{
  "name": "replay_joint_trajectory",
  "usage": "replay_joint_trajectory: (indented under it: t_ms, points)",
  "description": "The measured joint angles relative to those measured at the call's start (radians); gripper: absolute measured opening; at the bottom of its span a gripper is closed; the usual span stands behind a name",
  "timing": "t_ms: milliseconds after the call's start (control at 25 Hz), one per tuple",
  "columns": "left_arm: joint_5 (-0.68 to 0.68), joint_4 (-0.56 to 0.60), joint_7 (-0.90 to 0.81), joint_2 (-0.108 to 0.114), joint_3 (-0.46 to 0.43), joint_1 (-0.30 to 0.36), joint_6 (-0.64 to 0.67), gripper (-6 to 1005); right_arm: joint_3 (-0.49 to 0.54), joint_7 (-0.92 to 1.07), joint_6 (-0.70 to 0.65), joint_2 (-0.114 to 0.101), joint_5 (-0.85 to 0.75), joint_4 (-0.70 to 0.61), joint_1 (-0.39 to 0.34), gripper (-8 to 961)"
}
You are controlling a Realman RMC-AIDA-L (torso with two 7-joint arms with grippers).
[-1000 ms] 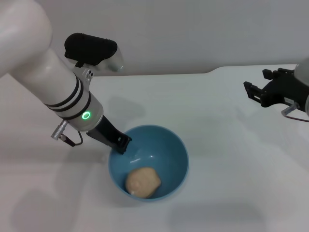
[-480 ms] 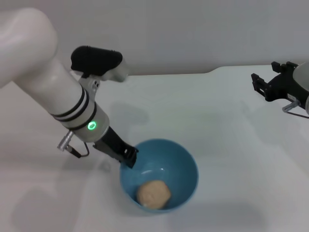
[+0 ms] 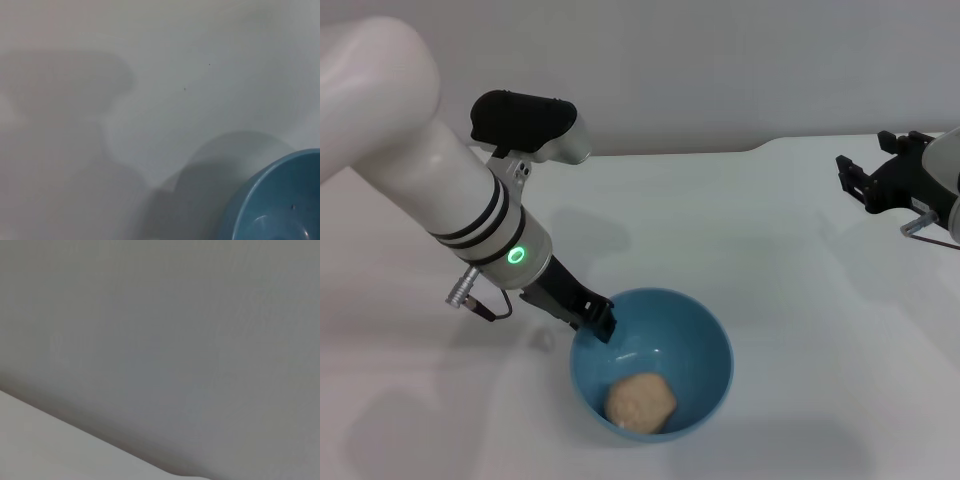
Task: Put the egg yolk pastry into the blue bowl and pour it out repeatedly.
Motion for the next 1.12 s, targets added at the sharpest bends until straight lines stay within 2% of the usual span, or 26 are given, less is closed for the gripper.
replay_joint_trajectory:
  t_ms: [160,480,640,800,840,880,1040,1120]
  points:
    - [0.0,0.031,0.002,0.002,-0.008,0.01,-0.003,146,0.0,0.0,0.001,0.0,0.0,0.0,-0.001,499]
    - [-0.003,0.178,0.01,0.006,-0.051,0.082,-0.029,463,-0.011,0.007,0.001,0.001,0.001,0.003,-0.005,499]
    - [-0.01,0.289,0.014,0.006,-0.051,0.15,-0.107,462,-0.018,0.008,0.002,0.002,0.002,0.012,-0.006,499]
    - [-0.078,0.395,0.072,0.009,-0.051,0.268,-0.277,461,-0.026,0.008,0.002,0.002,0.003,0.024,-0.011,499]
    - [-0.149,0.434,0.15,0.008,-0.046,0.352,-0.421,461,-0.026,0.008,0.003,0.002,0.005,0.025,-0.013,499]
    - [-0.149,0.434,0.15,0.008,-0.046,0.352,-0.421,460,-0.027,0.008,0.005,0.003,0.008,0.028,-0.016,499]
    - [-0.374,0.436,0.332,0.008,-0.042,0.51,-0.679,459,-0.032,0.009,0.023,0.004,0.046,0.038,-0.027,499]
    - [-0.456,0.425,0.408,0.008,-0.046,0.552,-0.733,459,-0.032,0.009,0.035,0.003,0.081,0.048,-0.029,499]
